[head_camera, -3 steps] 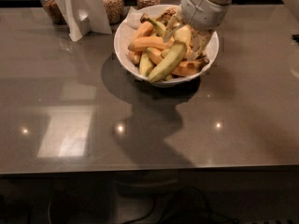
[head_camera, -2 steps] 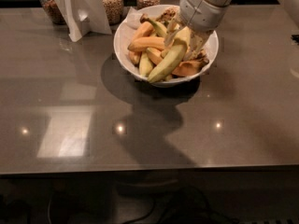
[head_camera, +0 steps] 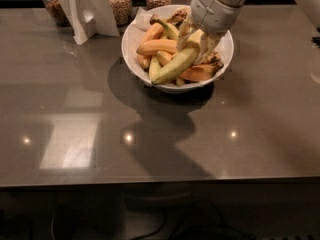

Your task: Pick banana from white bowl

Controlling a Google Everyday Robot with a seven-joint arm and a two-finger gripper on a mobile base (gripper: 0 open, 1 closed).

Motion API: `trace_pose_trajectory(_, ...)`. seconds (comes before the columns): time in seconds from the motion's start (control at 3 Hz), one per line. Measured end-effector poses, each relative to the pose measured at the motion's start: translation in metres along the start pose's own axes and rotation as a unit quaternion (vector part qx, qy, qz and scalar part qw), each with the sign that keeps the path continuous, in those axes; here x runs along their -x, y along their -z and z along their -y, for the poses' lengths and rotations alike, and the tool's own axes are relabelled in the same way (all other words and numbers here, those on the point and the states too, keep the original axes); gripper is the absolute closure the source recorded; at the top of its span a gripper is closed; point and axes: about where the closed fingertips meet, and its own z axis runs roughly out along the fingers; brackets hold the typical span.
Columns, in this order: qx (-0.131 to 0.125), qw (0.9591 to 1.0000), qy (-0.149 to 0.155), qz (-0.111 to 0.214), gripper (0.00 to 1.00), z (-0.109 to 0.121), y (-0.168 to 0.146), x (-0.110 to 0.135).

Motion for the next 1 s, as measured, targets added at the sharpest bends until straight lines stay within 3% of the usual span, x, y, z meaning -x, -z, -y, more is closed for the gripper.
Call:
trace_pose_trajectory(0.33,-0.005,1.0000,0.000,0.001,1.00,0.002,0.002,0.000)
trace_pose_trajectory(1.0,-0.061,0.9978,-0.021,0.015,1.00,0.013,0.041,-0.004)
